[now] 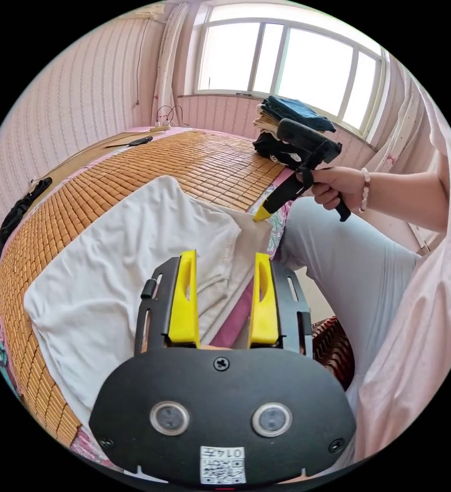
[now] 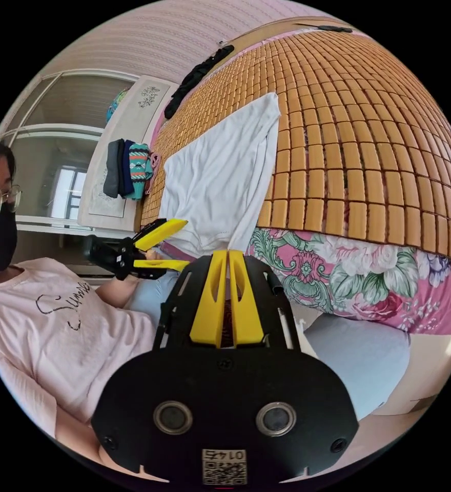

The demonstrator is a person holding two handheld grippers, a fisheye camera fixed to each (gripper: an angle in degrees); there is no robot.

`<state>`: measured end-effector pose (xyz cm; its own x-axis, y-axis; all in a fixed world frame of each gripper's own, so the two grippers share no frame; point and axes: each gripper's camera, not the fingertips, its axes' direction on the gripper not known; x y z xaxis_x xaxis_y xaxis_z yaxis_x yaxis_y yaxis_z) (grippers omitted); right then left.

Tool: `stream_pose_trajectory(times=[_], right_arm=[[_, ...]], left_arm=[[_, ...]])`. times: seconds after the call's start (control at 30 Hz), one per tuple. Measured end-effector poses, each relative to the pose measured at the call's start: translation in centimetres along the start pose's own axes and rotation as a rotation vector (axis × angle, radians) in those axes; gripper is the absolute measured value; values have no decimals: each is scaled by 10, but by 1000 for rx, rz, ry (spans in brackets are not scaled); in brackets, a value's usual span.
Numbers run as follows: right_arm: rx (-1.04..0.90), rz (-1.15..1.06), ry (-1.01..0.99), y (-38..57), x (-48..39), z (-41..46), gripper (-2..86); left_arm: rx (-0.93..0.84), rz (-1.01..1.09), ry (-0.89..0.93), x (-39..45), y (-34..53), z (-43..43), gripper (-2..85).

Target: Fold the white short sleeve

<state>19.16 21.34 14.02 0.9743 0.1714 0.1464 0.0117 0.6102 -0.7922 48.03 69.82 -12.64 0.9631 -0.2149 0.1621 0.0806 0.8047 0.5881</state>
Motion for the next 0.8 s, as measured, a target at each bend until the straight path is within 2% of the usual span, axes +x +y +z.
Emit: stream_pose_trajectory(times=[0.13,0.2,0.23,0.3,0.37,0.4,0.47,0.63,0.8], right_arm=[[43,-58,-160,-8,-9,-11,9],[88,-114,-195,-13,-14,-25,23],[128,-110,-183,-13,-12,-32,28],[286,-37,-142,-9,15,-58,78],[271,65,-112,-17,45,-57,135],[244,102,-158,-26,60,-49,169],[235,120,-251,-38,70,-35,181],[370,196,-377,-69,87,-23,146],[446,243,-388,-85,95,-34,39]], left_arm=[[15,32,57,8,-25,24,179],[-26,22,-49,9,-35,25,66],[-56,3,-89,7,-37,25,53],[-79,-14,-82,0,-36,20,20],[-4,-60,-51,-8,-31,8,13],[11,-81,-29,-12,-28,3,9],[7,-89,-14,-15,-27,-4,6],[26,-55,5,-17,-20,-27,1],[59,-44,6,-19,-25,-39,0]])
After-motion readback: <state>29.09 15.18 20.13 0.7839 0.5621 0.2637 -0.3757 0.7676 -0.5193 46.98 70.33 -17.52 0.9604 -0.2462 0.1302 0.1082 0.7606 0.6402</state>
